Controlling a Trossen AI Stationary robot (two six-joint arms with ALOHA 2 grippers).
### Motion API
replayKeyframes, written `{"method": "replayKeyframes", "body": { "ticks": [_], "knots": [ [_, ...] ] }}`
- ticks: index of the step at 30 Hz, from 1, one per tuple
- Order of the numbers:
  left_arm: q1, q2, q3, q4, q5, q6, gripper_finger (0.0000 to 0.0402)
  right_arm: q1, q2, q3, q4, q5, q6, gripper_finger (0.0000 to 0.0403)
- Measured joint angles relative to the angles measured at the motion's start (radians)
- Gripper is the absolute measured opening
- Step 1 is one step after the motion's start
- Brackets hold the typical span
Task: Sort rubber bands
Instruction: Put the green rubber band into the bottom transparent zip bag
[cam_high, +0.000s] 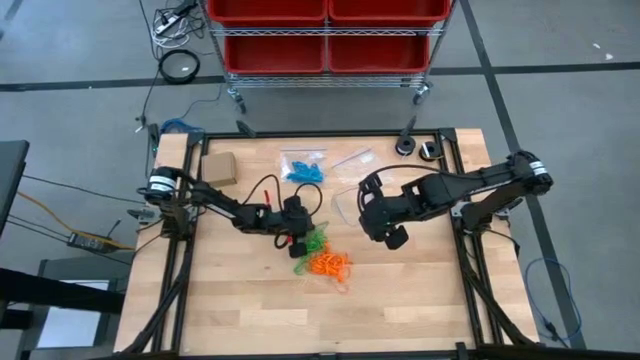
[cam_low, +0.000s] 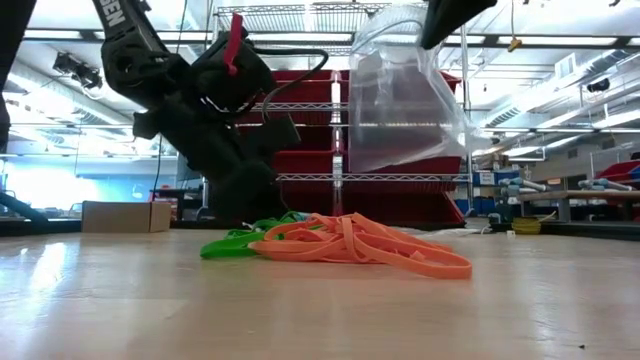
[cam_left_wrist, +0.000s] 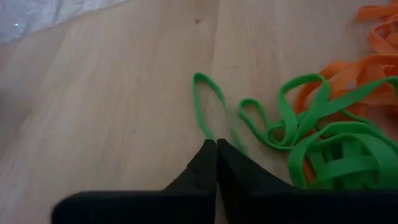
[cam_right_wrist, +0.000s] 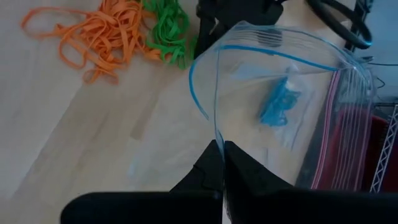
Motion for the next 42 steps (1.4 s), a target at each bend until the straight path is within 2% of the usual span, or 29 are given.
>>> {"method": "replayKeyframes", "body": {
  "ticks": [4,8,15,21,26,32,37,42],
  "knots": [
    [-0.001,-0.026,-0.003,-0.005,-0.008,0.004,0.0004,0.002,-0.002,0.000,-0.005,0.001,0.014,0.0000],
    [-0.003,-0.136,0.003,-0.042,-0.019,0.032,0.0003,0.007,-0.002,0.000,-0.002,-0.001,0.014,0.0000],
    [-0.026,-0.327,0.063,-0.215,-0.080,0.110,0.0001,0.009,-0.002,0.000,0.007,-0.002,0.020,0.0000],
    [-0.051,-0.405,0.170,-0.401,-0.163,0.189,0.0001,0.009,0.003,-0.008,0.020,-0.035,0.027,0.0000],
    [-0.080,-0.418,0.321,-0.519,-0.232,0.296,0.0001,0.006,0.004,-0.060,0.057,-0.064,0.019,0.0000],
    [-0.096,-0.420,0.459,-0.528,-0.272,0.426,0.0000,0.003,0.005,-0.090,0.116,-0.080,-0.006,0.0000],
    [-0.096,-0.420,0.525,-0.514,-0.267,0.479,0.0000,-0.009,0.005,-0.091,0.143,-0.091,-0.022,0.0000],
    [-0.096,-0.385,0.550,-0.494,-0.219,0.510,0.0000,-0.030,0.005,-0.091,0.184,-0.114,-0.045,0.0000]
  ]
}}
